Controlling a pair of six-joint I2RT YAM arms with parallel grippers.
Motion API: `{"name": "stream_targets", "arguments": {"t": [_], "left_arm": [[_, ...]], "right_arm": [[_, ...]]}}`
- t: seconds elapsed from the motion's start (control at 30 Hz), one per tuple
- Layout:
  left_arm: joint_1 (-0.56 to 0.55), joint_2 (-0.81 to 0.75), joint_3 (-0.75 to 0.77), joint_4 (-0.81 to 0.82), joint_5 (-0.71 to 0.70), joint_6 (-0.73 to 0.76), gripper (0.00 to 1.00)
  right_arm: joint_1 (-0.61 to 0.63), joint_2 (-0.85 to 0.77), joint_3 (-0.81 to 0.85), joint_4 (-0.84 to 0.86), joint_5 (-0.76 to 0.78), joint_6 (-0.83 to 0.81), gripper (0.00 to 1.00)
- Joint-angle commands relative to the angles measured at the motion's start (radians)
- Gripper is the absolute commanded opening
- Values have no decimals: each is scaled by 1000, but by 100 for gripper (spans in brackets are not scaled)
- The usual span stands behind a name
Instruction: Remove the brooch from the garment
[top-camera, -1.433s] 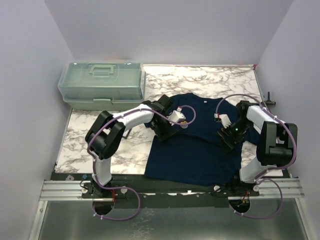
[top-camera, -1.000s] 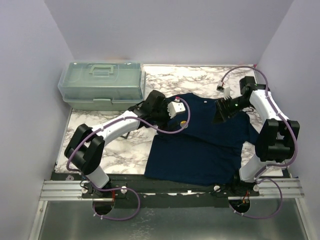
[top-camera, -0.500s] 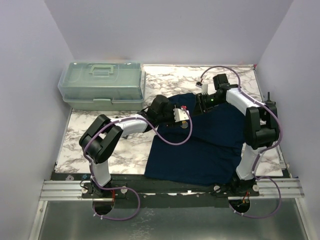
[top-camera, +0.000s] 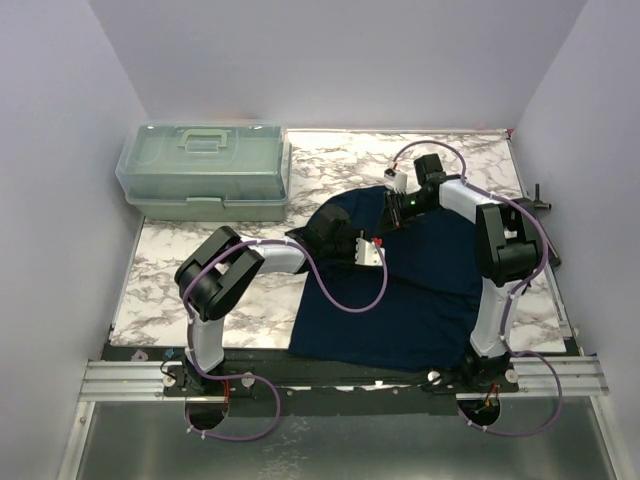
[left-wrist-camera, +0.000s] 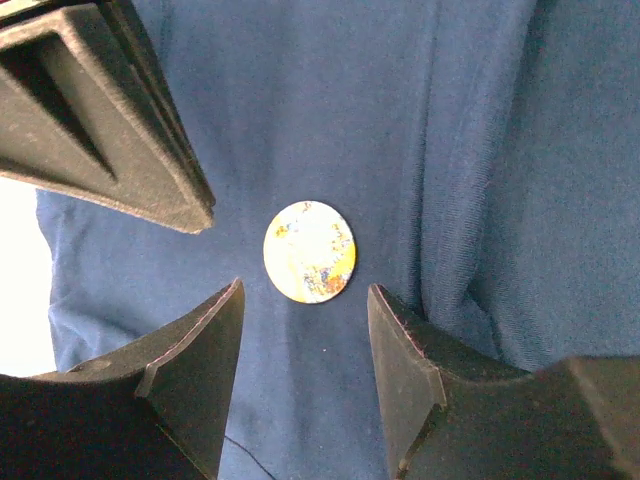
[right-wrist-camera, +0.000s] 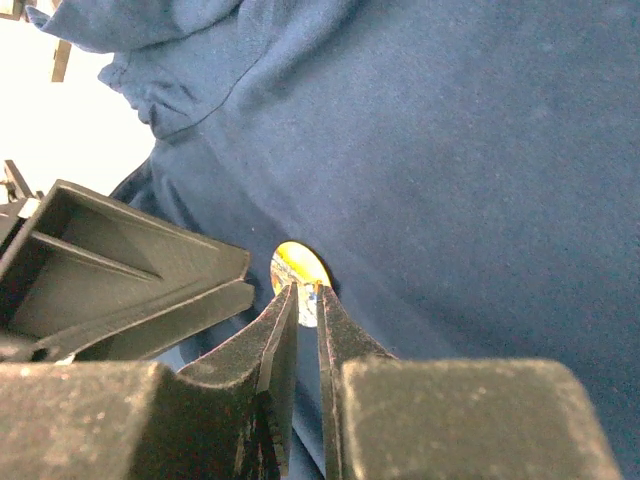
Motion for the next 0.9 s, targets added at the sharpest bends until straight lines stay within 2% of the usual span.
{"name": "stream_targets", "arguments": {"t": [0.0, 0.33, 0.6, 0.87], "left_arm": [[-3, 33, 8, 16, 48, 63, 54], [-5, 55, 9, 16, 41, 85, 54], [-6, 62, 44, 39, 1, 43, 45], [-6, 20, 66, 29, 41, -3, 41]], "right_arm": [[27, 35, -16, 55, -10, 30, 16], [54, 86, -55, 56, 51, 10, 13], [65, 93, -60, 35, 51, -9, 12], [64, 96, -20, -1, 61, -29, 12]]}}
